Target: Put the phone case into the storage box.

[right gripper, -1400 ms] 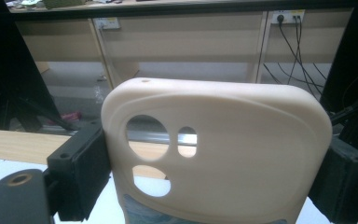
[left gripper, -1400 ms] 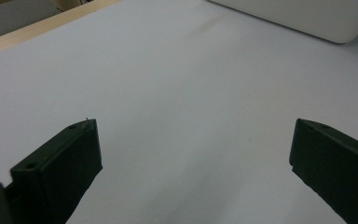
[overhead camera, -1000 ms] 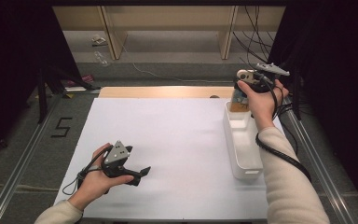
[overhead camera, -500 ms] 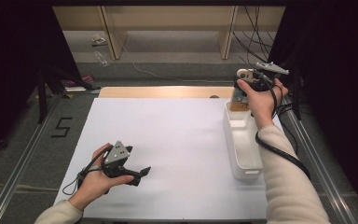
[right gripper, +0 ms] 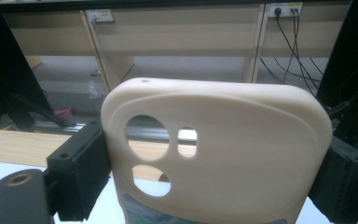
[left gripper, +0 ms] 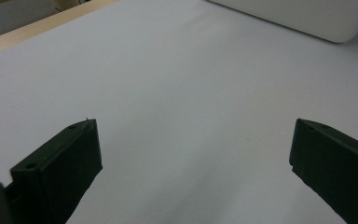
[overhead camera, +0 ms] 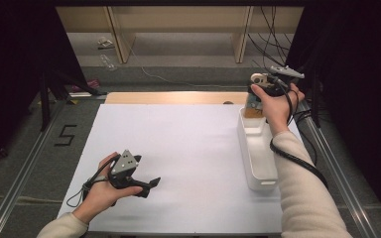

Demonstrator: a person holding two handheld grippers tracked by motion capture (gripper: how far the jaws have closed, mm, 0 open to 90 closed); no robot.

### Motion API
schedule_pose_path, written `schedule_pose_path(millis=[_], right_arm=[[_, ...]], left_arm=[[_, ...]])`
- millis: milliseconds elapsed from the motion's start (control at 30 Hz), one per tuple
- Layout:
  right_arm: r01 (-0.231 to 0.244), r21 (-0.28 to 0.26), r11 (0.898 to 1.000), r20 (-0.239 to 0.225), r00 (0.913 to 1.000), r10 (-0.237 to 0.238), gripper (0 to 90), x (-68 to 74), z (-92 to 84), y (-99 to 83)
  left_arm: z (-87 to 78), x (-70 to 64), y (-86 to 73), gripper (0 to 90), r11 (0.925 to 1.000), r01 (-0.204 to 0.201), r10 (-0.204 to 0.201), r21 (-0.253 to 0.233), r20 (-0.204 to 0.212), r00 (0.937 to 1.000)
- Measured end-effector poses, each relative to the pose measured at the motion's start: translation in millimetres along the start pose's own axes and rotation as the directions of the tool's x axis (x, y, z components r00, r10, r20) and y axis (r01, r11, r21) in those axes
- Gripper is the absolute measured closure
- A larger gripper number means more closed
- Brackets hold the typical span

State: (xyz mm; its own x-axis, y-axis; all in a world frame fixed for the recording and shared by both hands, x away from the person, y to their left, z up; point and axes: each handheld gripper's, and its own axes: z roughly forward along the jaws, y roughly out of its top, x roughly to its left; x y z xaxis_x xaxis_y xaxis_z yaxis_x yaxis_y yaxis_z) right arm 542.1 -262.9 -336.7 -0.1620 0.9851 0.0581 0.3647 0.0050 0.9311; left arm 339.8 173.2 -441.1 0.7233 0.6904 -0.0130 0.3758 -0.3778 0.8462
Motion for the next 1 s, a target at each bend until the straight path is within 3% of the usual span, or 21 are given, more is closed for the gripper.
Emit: schedule_pose_path(millis=[1000], right_arm=[[0.028, -0.005, 1.000, -0.003, 0.9996, -0.028, 13.0, 1.9, 12.4, -0.2]], left_arm=[[0.6, -0.5, 0.0, 1.6, 1.0000, 0.001, -0.001, 0.000, 0.005, 1.0000]])
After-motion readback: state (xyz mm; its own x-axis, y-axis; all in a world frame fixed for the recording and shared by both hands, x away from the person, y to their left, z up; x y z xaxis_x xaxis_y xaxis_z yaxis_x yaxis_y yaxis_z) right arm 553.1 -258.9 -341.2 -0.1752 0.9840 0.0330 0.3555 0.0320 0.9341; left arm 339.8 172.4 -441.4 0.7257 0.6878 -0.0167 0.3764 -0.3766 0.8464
